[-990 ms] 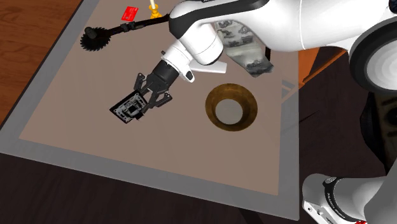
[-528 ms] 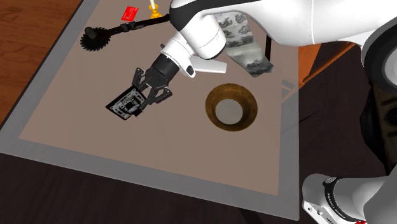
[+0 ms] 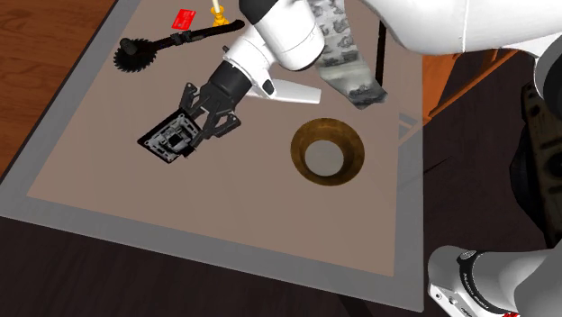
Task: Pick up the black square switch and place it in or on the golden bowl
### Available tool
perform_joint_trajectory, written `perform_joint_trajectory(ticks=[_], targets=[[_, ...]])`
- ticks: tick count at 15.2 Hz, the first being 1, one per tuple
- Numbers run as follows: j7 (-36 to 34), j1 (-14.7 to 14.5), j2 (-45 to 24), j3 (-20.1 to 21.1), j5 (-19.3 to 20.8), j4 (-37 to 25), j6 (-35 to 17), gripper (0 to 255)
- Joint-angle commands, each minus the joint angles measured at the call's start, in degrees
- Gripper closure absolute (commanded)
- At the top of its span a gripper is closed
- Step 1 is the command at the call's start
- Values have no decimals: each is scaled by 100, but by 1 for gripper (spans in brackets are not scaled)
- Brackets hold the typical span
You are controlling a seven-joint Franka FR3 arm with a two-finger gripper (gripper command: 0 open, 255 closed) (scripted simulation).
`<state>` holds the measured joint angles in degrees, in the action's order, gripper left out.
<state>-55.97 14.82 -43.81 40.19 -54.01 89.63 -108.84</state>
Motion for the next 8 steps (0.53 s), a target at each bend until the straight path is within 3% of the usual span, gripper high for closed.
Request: perform_joint_trajectory(ticks=[1, 2, 8], targets=[[-77, 23, 91, 30, -22, 0, 37, 255], [-114, 34, 131, 43, -31, -4, 56, 255], [507, 991, 1027, 106, -269, 1302, 497, 255]])
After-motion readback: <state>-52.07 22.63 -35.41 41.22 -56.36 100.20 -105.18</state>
